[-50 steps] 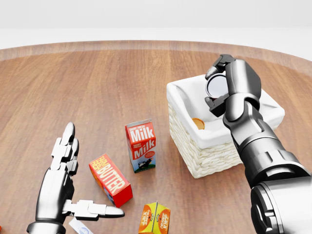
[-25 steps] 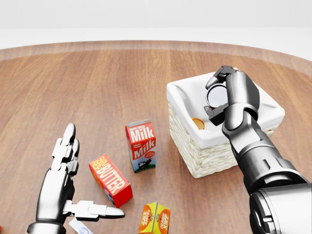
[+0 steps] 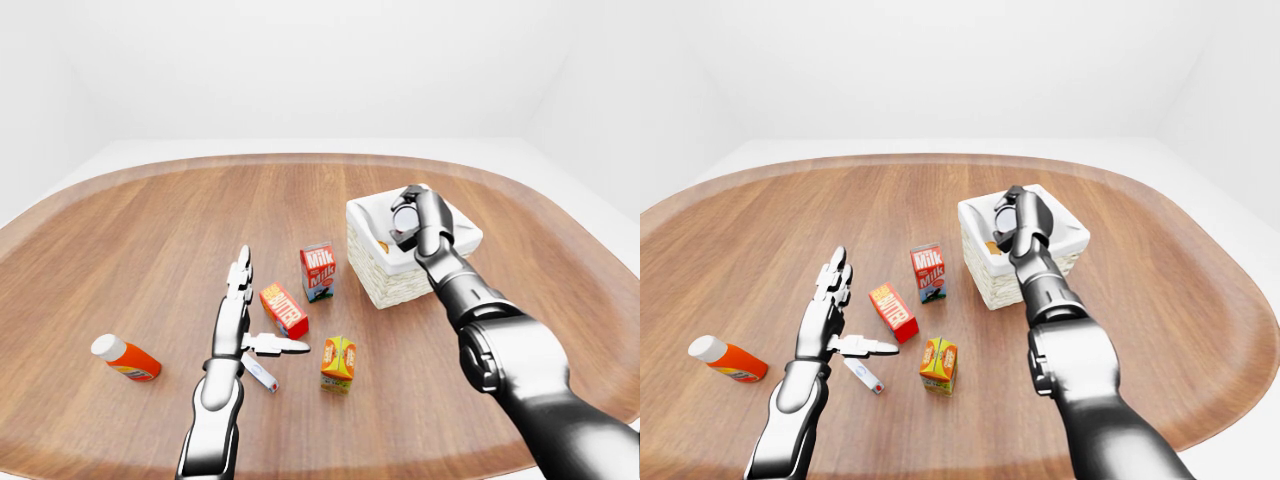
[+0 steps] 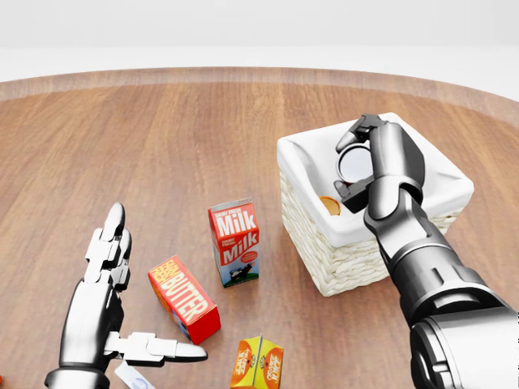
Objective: Pick up the alphabet soup and the tomato sauce, and put them in the basket.
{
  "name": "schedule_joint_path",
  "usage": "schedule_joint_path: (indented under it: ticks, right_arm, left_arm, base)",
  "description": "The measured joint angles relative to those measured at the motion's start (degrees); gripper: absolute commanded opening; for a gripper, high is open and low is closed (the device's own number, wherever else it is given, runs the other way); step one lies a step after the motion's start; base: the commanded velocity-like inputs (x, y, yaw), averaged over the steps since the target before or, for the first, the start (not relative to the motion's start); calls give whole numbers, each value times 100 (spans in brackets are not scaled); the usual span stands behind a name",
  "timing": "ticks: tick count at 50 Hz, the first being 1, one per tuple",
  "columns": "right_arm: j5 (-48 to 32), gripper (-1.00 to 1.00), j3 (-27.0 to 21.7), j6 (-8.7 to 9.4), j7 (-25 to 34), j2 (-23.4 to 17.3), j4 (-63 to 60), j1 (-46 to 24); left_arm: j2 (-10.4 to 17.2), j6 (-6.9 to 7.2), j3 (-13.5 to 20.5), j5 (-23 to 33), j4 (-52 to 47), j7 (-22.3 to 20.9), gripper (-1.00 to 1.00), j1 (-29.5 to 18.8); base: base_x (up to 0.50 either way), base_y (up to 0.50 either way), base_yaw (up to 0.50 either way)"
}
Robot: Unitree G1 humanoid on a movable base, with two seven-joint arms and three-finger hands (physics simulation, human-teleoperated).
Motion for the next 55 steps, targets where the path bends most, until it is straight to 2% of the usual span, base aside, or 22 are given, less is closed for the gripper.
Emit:
schedule_joint_path:
  ticks: [16, 17, 18, 19, 20, 55]
  right_arm:
    - [-28, -100, 12, 0, 6, 65, 9, 6]
    - [-29, -95, 13, 0, 4, 68, 10, 7]
    - [-27, -29, 13, 0, -2, 71, 11, 8]
    - [-36, 95, 12, 0, -8, 73, 12, 9]
    - [-65, 100, 19, 0, -21, 80, 15, 16]
    - [-324, 100, 1, 0, -46, 11, -15, -98]
  left_arm:
    - [2, 0, -2, 3, -3, -6, 100, -1]
    - [1, 0, -2, 4, -5, -7, 100, -1]
    - [1, 0, -3, 4, -6, -7, 100, 0]
    - [1, 0, -3, 5, -8, -7, 100, 0]
    - [1, 0, -4, 6, -10, -7, 100, 1]
    - [0, 0, -8, 14, -33, -17, 100, 13]
  base:
    - [0, 0, 0]
    - [0, 0, 0]
    - [0, 0, 0]
    - [0, 0, 0]
    - [0, 0, 0]
    - [0, 0, 0]
